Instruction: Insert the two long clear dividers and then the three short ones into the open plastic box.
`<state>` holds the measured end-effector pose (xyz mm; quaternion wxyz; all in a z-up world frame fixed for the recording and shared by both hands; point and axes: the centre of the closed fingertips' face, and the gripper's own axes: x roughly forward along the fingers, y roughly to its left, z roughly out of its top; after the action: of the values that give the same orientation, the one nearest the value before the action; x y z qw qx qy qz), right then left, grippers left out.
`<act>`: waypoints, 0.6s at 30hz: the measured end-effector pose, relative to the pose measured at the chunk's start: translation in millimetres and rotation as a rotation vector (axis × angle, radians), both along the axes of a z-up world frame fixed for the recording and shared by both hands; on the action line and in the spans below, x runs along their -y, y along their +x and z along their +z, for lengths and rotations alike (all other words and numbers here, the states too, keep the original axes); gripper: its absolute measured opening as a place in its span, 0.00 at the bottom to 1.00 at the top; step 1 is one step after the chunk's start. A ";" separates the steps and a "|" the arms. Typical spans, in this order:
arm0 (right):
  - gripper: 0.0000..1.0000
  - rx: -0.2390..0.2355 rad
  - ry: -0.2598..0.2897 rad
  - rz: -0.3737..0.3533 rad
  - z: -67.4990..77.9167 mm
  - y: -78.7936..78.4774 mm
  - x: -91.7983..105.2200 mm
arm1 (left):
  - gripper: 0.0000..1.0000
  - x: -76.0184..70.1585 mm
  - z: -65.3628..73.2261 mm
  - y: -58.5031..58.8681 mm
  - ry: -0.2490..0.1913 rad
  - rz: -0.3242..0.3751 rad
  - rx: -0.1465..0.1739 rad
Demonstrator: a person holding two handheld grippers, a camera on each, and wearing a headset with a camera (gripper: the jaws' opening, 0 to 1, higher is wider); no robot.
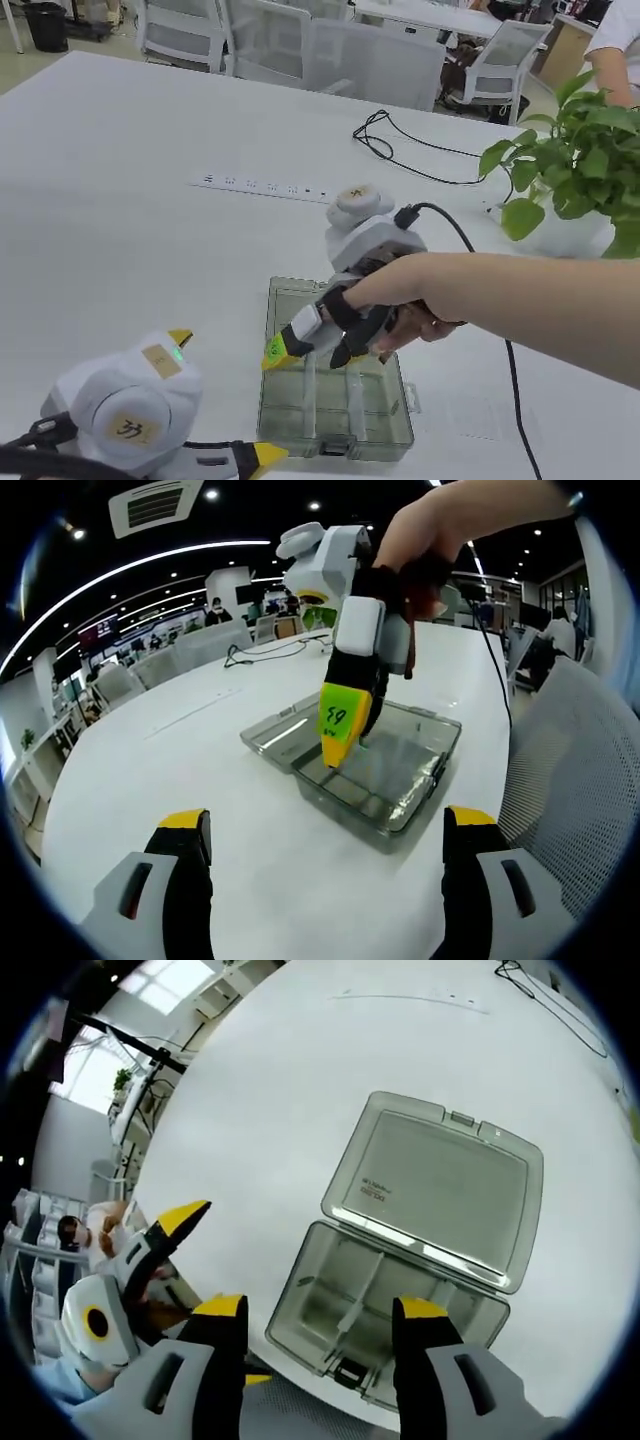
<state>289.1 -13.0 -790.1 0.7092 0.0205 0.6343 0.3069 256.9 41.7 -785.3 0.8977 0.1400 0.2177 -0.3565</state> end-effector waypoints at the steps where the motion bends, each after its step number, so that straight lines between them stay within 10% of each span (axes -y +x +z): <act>1: 0.62 0.008 0.026 -0.004 3.6 1.4 -1.9 | 0.99 0.1 0.0 -0.1 0.001 0.000 0.000; 18: 1.00 0.290 0.153 0.112 21.3 14.3 18.0 | 0.99 1.4 -1.4 -0.7 0.005 -0.005 -0.004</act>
<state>303.4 -31.0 -768.8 0.7716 -0.0055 0.5001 0.3930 256.2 40.3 -786.6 0.8961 0.1421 0.2201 -0.3583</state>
